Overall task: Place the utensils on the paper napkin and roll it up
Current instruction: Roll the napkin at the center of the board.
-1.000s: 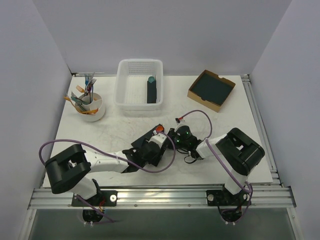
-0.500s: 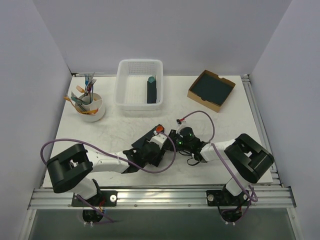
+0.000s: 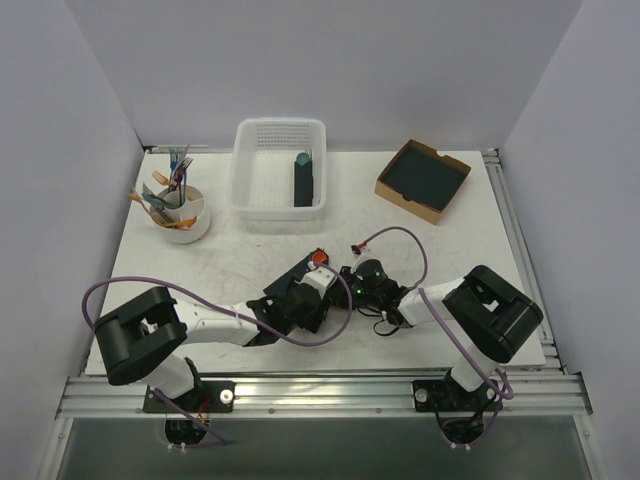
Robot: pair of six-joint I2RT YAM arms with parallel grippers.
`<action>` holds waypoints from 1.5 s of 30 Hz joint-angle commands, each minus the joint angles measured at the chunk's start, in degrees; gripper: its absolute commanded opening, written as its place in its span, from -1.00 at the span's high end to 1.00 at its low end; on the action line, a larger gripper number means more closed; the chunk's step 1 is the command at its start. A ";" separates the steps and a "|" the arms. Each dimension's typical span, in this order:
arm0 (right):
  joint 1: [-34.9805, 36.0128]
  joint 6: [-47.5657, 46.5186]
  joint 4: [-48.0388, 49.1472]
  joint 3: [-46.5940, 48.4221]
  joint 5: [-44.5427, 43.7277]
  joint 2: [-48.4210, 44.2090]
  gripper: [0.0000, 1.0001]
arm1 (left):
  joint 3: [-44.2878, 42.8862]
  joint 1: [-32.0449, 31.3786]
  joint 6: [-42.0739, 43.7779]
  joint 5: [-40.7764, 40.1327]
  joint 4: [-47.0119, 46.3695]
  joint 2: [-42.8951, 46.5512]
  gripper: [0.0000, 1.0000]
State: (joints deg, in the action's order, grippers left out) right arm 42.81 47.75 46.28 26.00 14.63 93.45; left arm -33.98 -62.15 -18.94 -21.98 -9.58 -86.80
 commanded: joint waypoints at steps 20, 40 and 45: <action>-3.60 -4.33 -7.61 7.39 -4.97 2.17 0.99 | -0.13 -0.25 2.06 3.70 1.67 -1.88 -0.37; -6.16 -7.40 -10.33 13.46 -4.70 6.22 1.00 | 0.40 -0.25 2.33 5.19 1.06 -1.09 -0.36; -6.68 -8.55 -11.83 15.31 -4.96 6.57 1.00 | 0.75 -0.25 2.24 5.80 0.53 -1.00 -0.36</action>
State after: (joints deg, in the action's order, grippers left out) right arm 36.67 40.97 35.83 38.61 11.29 99.33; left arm -34.00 -62.13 -17.34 -19.84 -10.61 -87.22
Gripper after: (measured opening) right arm 0.037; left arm 0.682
